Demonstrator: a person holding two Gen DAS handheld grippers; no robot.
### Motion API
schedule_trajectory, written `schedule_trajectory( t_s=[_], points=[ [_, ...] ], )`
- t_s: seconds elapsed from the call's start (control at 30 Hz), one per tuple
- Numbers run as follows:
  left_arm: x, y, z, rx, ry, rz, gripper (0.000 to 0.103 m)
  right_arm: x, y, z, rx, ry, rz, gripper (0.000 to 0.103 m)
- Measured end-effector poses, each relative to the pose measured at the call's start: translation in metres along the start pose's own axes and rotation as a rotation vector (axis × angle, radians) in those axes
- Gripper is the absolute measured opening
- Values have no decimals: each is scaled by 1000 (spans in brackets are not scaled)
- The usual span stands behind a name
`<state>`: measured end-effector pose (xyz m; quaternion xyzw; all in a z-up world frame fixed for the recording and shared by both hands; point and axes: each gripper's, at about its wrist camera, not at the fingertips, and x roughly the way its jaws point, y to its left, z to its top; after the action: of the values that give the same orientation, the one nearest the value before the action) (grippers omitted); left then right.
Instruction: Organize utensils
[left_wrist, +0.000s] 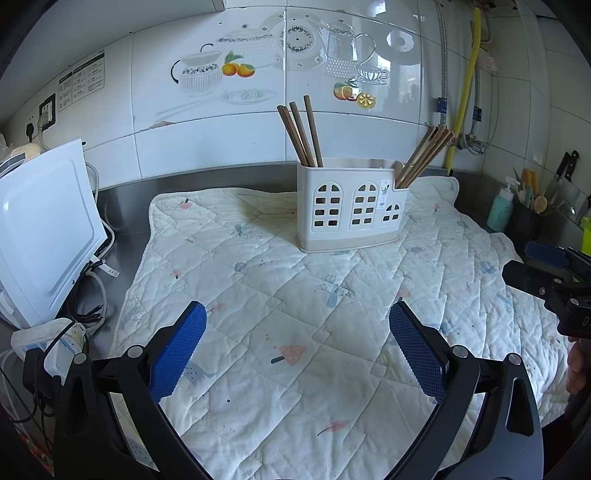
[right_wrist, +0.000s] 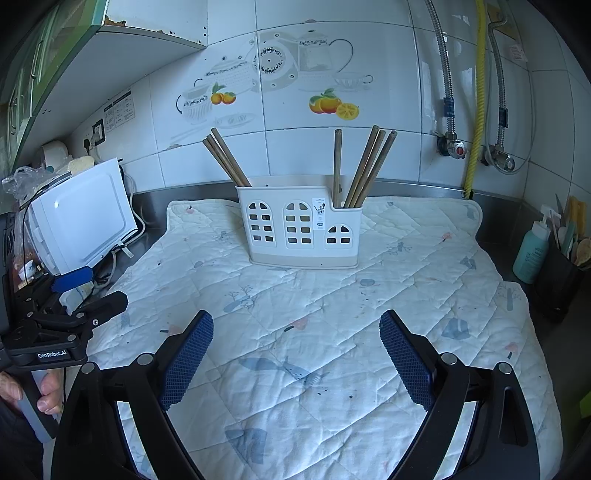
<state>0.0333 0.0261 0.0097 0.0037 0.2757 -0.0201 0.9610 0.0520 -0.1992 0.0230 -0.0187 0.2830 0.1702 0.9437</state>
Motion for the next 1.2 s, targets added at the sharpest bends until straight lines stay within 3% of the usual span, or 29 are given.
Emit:
schedule_trajectory(
  t_s=[1.2],
  points=[
    [-2,1,0,-3,-4,4,98,-2,3,1,-1,-2,11,88]
  ],
)
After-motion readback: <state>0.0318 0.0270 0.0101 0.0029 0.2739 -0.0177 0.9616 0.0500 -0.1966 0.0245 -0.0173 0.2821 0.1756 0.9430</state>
